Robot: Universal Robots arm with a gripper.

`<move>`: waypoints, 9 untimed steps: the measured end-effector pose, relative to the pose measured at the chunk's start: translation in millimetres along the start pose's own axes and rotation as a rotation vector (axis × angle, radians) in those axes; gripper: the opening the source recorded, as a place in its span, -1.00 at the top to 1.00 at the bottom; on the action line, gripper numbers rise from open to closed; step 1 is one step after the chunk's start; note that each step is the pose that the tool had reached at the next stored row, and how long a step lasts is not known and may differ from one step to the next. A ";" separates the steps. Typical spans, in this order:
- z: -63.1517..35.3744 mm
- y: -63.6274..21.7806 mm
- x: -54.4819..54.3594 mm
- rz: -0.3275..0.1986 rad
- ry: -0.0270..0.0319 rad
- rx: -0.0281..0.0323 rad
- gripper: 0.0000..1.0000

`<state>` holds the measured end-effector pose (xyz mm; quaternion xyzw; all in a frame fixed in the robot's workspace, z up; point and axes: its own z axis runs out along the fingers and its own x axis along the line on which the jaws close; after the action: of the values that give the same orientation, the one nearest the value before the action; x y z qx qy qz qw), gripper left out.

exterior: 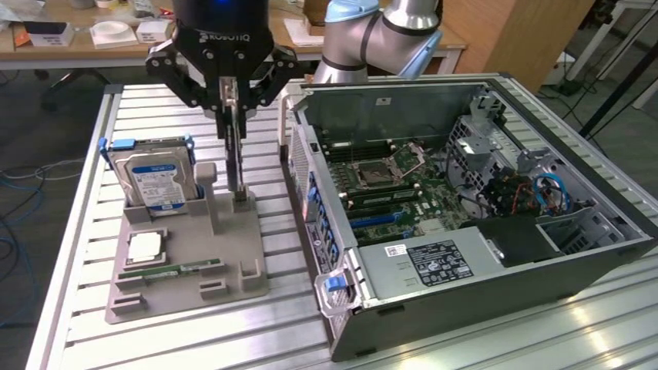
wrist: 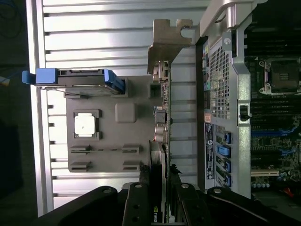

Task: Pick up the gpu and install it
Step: 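Pick up the gpu and move the gpu toward the slot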

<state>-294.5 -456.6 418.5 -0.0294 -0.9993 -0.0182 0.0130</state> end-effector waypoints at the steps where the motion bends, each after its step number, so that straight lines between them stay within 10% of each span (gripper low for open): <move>1: -1.1 0.1 0.0 0.000 0.0000 0.0000 0.47; 9: -1.7 0.1 -0.5 0.000 0.0001 0.0001 0.47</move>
<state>-293.9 -456.6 420.2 -0.0294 -0.9993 -0.0181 0.0131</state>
